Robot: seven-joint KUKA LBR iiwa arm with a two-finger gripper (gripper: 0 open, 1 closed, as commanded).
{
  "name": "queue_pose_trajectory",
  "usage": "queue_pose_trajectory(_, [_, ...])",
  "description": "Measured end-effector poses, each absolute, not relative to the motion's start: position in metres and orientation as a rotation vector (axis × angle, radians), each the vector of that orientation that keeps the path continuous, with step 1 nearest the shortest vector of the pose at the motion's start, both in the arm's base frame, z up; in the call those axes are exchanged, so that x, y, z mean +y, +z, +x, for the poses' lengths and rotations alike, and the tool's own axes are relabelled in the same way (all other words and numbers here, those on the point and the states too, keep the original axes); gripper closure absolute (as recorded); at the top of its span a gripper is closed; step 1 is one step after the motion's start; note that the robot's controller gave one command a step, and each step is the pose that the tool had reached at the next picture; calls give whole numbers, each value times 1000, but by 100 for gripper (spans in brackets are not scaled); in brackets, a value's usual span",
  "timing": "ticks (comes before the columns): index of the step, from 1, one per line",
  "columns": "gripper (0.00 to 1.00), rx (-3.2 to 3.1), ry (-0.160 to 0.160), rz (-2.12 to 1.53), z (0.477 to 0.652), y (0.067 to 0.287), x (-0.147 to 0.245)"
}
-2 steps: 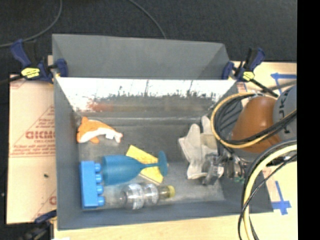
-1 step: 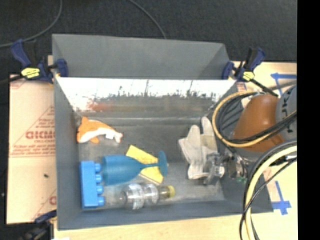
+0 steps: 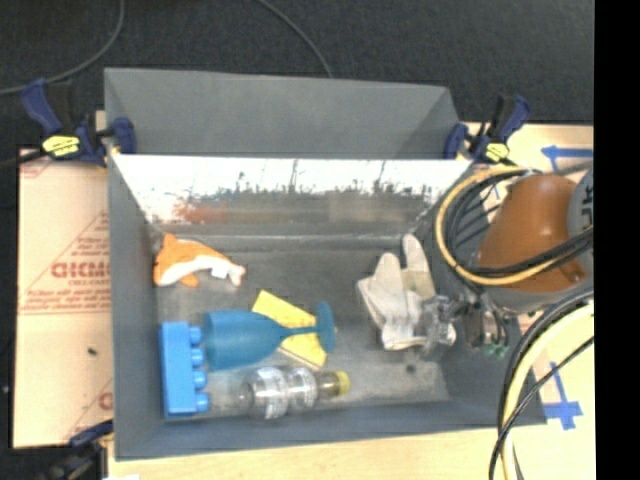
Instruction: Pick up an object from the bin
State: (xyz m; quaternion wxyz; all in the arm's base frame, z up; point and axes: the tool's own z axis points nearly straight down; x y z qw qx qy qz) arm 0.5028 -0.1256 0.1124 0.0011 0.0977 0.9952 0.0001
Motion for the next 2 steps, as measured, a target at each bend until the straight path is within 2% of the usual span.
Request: queue_pose_trajectory(2, [100, 3121, 0, 302, 504, 147, -126])
